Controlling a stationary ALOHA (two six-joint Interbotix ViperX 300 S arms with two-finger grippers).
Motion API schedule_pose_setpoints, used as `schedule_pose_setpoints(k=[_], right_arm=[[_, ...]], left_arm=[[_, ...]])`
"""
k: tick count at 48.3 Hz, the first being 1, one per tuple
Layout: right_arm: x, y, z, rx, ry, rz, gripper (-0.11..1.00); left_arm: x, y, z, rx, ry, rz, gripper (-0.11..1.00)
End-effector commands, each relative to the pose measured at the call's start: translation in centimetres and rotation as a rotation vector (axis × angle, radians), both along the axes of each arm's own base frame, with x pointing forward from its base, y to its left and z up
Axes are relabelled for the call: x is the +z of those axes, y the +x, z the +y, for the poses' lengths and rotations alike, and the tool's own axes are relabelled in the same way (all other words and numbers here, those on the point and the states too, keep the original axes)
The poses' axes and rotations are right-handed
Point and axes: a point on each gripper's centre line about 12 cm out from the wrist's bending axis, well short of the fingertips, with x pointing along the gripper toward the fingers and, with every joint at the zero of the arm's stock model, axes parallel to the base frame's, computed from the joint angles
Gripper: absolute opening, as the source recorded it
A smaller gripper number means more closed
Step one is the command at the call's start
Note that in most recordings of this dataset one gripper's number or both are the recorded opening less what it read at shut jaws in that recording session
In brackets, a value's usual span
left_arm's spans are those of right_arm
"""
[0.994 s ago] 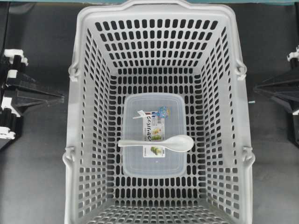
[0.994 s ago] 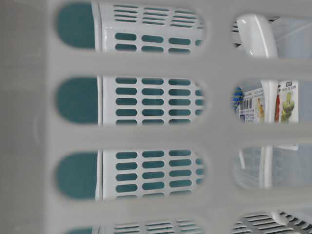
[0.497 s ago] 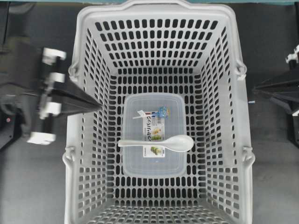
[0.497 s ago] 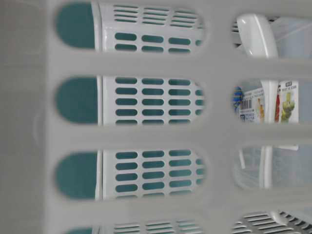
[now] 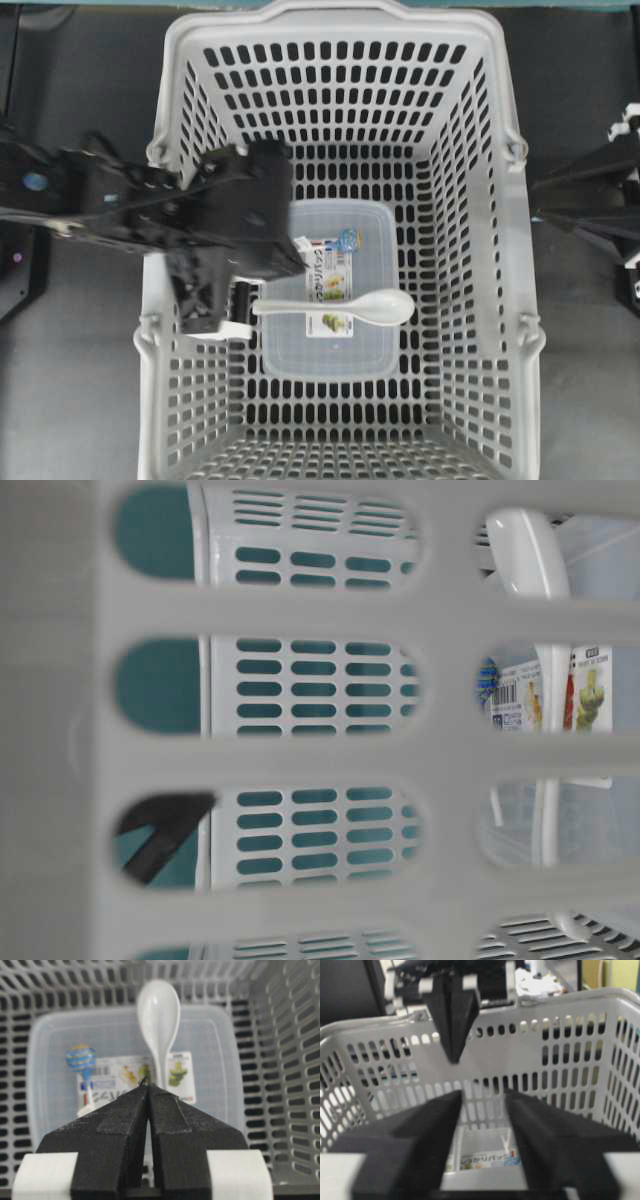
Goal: Pick up the chinese spoon from the shopping basket with the left arm.
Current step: 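Move the left gripper into the basket above the white spoon handle, then lower the open left gripper around the spoon handle and close it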
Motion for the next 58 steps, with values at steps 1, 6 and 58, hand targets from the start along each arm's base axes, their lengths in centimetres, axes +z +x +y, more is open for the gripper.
schedule_pose_setpoints(k=[1,6,58], right_arm=[[0.7,0.2,0.0,-0.002,-0.001,-0.017,0.45],[0.7,0.2,-0.1,-0.004,-0.002,-0.017,0.65],[0.1,0.1,-0.1,-0.004,-0.002,-0.005,0.71]], left_arm=[[0.8,1.1,-0.6,-0.007,-0.002,-0.008,0.05],[0.0,2.2,-1.1,-0.004,-0.006,0.034,0.32],[-12.0,6.2,-2.0,0.006,0.026,0.337,0.77]])
